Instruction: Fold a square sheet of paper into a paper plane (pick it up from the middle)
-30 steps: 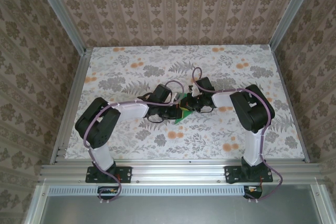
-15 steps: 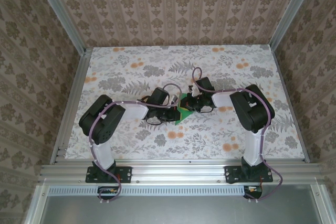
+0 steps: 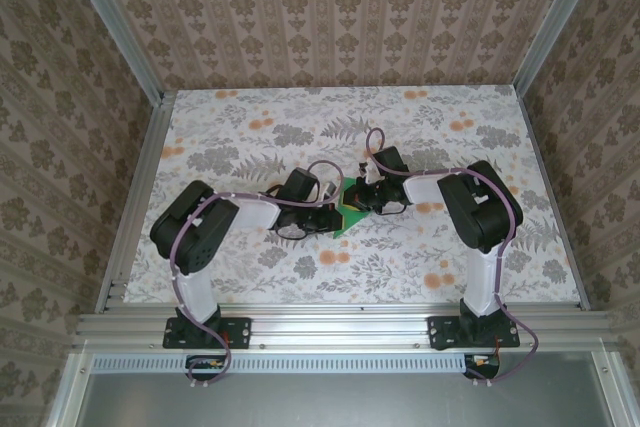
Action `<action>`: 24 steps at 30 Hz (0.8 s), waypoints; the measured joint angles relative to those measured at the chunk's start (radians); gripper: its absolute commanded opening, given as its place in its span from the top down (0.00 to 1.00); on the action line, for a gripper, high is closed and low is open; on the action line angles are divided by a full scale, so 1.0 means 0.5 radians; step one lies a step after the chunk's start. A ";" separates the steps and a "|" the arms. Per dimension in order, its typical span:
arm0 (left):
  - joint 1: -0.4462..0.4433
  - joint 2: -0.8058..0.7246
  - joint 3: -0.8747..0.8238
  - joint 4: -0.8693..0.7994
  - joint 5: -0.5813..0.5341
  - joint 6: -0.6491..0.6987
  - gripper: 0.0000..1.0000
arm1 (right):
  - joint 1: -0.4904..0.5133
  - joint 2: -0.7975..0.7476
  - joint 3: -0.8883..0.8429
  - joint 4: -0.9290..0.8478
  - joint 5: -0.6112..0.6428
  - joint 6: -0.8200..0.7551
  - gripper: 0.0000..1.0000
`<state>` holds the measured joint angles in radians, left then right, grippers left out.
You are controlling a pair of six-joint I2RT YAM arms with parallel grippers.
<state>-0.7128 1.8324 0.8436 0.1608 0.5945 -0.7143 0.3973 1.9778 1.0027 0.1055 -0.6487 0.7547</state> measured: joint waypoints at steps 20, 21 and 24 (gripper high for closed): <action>-0.040 -0.088 -0.036 -0.199 -0.004 0.031 0.93 | 0.000 0.006 0.013 -0.017 -0.006 -0.002 0.92; -0.039 -0.088 -0.046 -0.192 -0.008 0.031 0.93 | 0.000 0.008 0.013 -0.017 -0.008 -0.002 0.92; -0.037 -0.088 -0.076 -0.145 -0.013 0.031 0.93 | 0.000 0.011 0.017 -0.021 -0.016 -0.004 0.92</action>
<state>-0.7315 1.7885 0.8059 0.0883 0.5880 -0.6991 0.3973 1.9835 1.0111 0.0952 -0.6567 0.7528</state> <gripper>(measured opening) 0.072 0.082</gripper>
